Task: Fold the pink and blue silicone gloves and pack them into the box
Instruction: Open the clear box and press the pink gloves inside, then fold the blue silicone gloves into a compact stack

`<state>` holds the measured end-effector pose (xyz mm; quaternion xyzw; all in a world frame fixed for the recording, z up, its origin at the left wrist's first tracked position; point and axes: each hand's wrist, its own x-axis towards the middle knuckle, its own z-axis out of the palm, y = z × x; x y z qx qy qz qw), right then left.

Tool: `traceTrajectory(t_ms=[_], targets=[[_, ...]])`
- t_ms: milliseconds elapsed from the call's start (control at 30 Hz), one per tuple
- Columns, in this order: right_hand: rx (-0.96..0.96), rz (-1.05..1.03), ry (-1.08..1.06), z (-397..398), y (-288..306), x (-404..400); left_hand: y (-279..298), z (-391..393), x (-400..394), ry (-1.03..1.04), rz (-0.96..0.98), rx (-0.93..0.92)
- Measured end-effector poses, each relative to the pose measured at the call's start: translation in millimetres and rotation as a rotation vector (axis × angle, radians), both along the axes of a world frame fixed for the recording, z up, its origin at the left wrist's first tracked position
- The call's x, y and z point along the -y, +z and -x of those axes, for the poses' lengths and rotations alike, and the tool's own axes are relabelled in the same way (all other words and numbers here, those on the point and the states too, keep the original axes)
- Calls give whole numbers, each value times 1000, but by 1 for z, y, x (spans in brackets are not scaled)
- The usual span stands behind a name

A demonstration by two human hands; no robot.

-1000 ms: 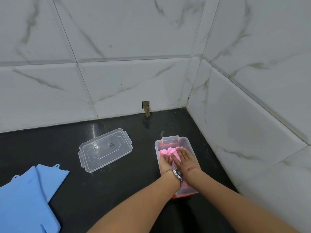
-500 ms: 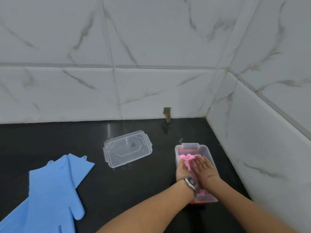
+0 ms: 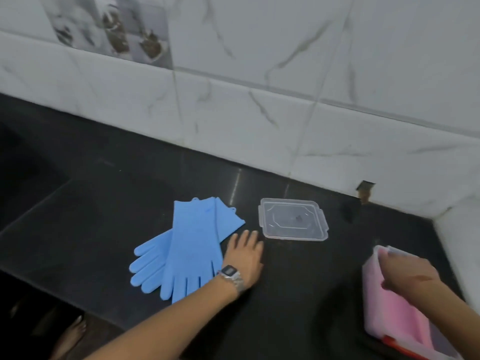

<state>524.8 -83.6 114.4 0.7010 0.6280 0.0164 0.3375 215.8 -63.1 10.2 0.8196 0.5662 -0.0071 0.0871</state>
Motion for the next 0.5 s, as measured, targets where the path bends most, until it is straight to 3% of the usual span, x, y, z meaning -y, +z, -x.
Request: traceTrajectory(t_ms=[100,233,367,500], targets=[[-142,-7,110,59,12,-19,-21,64,0,107,45,-79],[-306,28,286,141,-1,-28,-23,105,-4,9,4,-116],[-436,130,344,202,-23,-28,-5,133,-10,-108,-44,33],[-537,46,451,237,-37,-23,17,163,-5,-124,-30,302]])
